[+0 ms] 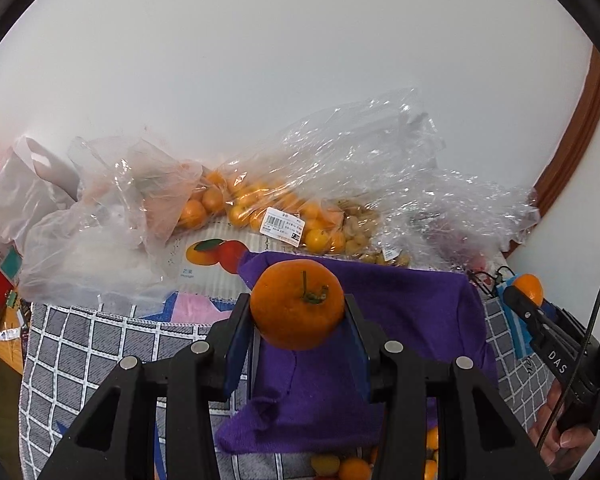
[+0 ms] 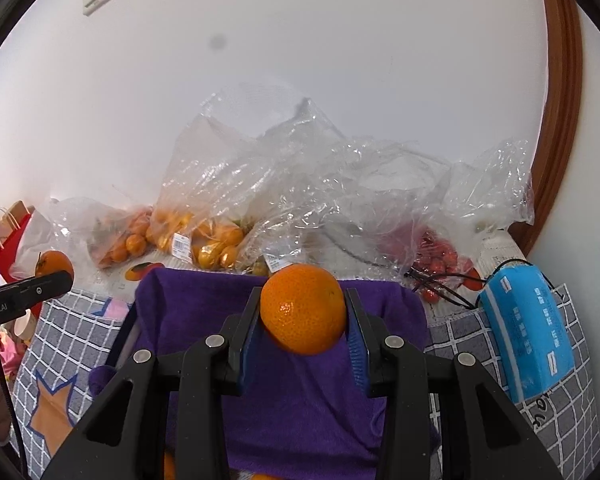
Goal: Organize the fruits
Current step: 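Lift both held fruits and carry them over the purple towel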
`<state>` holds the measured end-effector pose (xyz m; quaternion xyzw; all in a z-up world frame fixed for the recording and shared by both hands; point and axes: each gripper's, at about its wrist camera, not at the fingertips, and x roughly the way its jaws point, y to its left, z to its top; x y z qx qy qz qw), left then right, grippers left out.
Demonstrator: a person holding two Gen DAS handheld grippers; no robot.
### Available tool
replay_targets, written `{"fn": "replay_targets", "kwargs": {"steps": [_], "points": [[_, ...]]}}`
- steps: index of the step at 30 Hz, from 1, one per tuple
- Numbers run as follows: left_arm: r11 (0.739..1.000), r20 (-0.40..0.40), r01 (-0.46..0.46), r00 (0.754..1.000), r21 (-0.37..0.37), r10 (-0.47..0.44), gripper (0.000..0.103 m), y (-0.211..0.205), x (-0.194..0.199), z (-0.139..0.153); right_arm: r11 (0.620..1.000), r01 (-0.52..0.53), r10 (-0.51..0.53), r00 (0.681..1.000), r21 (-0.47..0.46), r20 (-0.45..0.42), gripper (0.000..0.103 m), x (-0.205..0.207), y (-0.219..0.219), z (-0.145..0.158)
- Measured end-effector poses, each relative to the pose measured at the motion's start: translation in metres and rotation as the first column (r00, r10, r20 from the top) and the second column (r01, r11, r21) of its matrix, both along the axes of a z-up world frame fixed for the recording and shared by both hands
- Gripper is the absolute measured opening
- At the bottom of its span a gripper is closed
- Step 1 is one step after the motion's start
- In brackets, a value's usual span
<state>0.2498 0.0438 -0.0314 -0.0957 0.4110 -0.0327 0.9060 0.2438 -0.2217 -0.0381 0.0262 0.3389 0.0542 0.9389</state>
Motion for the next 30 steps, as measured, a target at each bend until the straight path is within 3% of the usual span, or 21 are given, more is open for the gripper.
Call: {"fn": "replay_targets", "kwargs": {"steps": [15,30], "points": [[0.999,-0.093,0.037,0.995,0.016,-0.036,0.041,-0.020,0.052,-0.051,1.000,0.026,-0.025,0.995,0.012,-0.095,0.038,0.041,-0.015,-0.053],[0.995,-0.182,0.083,0.981,0.047,-0.073,0.041,-0.039,0.078,-0.098,1.000,0.011,-0.009,0.977,0.009,-0.214,0.038,0.063,-0.007,-0.105]]}}
